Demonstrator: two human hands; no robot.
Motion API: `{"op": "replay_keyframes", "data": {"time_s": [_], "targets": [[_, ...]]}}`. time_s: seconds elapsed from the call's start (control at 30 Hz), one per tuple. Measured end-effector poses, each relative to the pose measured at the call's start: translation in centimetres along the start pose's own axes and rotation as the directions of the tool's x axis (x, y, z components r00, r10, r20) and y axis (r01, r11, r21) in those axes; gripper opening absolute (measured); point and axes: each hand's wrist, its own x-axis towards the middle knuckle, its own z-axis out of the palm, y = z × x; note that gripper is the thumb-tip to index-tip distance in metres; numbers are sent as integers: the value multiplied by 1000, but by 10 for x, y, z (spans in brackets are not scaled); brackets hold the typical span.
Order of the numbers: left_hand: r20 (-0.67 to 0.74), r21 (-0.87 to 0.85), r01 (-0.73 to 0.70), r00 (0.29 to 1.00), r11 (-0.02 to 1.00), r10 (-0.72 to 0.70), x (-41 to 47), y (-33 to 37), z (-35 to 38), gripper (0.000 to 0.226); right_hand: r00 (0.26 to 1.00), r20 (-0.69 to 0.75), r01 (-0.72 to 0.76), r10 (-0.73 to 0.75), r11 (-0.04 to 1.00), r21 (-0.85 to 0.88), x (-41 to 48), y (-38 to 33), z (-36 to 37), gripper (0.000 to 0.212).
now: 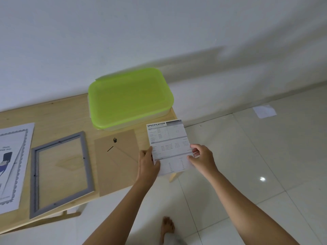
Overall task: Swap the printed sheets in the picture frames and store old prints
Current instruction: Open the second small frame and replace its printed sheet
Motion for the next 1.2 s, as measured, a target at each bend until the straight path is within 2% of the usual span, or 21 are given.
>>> {"op": "replay_keyframes", "data": {"time_s": [0.23, 0.5, 0.67, 0.9, 1.03, 1.2], "targets": [[25, 80, -23, 999, 997, 22, 1, -1, -2, 49, 1000, 11, 14, -14, 1000, -27, 2, -1, 0, 38], [133, 156, -74, 990, 985, 53, 9, -1, -12, 48, 1000, 5, 0, 1, 995, -96, 1, -10, -3, 32], [177, 215, -166, 976, 962, 129, 13, -2, -38, 45, 1000, -12, 26, -28, 988, -150, 3, -37, -1, 29], [61, 283, -282, 959, 917, 276, 33, -22, -139, 41, 984, -34, 168, -176, 973, -157, 11, -135, 41, 26], [-30, 306, -267, 957, 914, 290, 50, -50, -227, 41, 966, -60, 241, -252, 959, -145, 9, -206, 93, 27], [-93, 344, -217, 960, 914, 263, 60, -119, -340, 44, 959, -67, 269, -275, 959, -91, -10, -292, 187, 27]]}}
